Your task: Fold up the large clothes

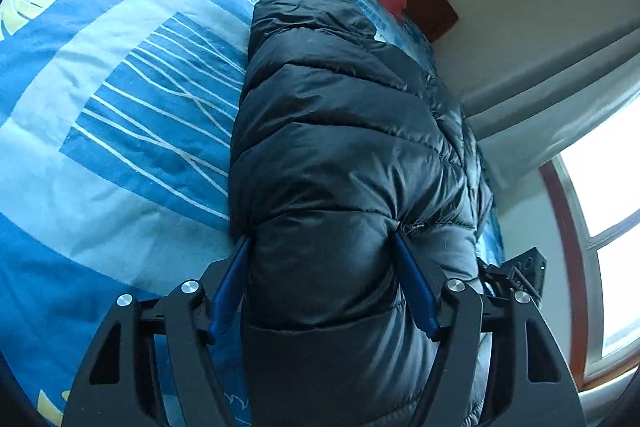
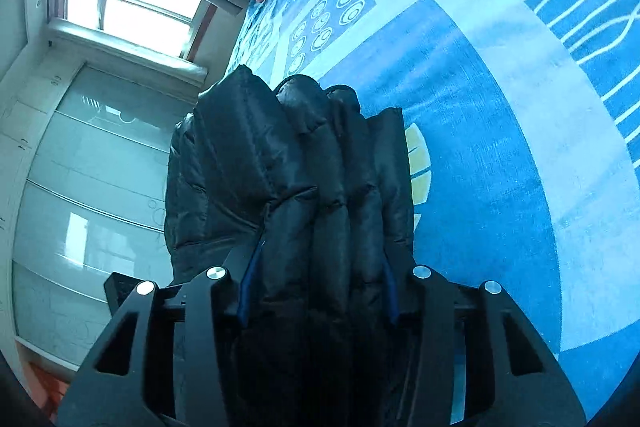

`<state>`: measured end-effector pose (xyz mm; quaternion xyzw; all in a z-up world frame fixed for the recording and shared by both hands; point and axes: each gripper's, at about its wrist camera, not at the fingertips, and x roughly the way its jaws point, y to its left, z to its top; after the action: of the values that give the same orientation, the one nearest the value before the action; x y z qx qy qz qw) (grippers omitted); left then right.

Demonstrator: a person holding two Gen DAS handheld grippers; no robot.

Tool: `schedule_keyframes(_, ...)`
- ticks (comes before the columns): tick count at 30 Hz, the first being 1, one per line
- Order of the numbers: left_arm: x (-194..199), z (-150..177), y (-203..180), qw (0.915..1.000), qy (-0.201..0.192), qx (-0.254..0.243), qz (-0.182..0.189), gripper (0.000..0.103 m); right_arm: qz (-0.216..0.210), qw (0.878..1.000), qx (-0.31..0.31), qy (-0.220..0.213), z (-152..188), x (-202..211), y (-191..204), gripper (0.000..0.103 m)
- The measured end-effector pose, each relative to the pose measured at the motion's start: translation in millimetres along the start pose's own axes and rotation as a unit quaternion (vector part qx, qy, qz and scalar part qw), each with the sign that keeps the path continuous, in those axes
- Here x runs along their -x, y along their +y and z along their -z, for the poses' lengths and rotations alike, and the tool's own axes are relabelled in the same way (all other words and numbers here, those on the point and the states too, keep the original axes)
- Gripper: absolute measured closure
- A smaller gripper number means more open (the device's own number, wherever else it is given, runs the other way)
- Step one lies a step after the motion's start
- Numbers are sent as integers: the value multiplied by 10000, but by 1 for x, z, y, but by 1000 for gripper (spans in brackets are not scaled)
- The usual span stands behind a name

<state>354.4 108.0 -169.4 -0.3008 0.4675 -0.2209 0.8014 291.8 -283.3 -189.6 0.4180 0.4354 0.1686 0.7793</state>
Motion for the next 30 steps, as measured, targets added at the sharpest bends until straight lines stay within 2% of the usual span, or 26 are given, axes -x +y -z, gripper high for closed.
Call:
schedule_keyframes(3,10,0,-2,9999,-2,-113,84,32,57,9997,249,-23,2,14,13,45)
schedule_keyframes(5,24,0,-1,9999,-96,-91,90,32,123,9987,484,-105,3,24,17,27)
schedule_keyframes(7,37,-2,-2,9993,-320,-127,134,31,122,9973,697,-220,0,33,25,22)
schedule_keyframes(10,41,-17,-2,9987,-467,-112,152,27,85,9980,589,-219,-13,29,28,20)
schedule_keyframes(14,22,-31,0,9993,-314,87,207,27,89,9988,468,-149,-30,13,26,20)
schedule_keyframes(18,1,-39,-2,9996,-227,9,-189,28,-18,9999,129,-50,-41,0,13,21)
schedule_keyframes(20,-5,-42,1,9994,-163,30,-300,31,40,9999,88,28,-42,-9,12,36)
schedule_keyframes(23,-12,-41,-1,9987,-130,-58,-492,32,82,9999,-18,77,-41,-16,5,47)
schedule_keyframes(30,-21,-35,2,9979,-151,-115,-623,32,55,9999,-51,92,-38,-25,-8,51)
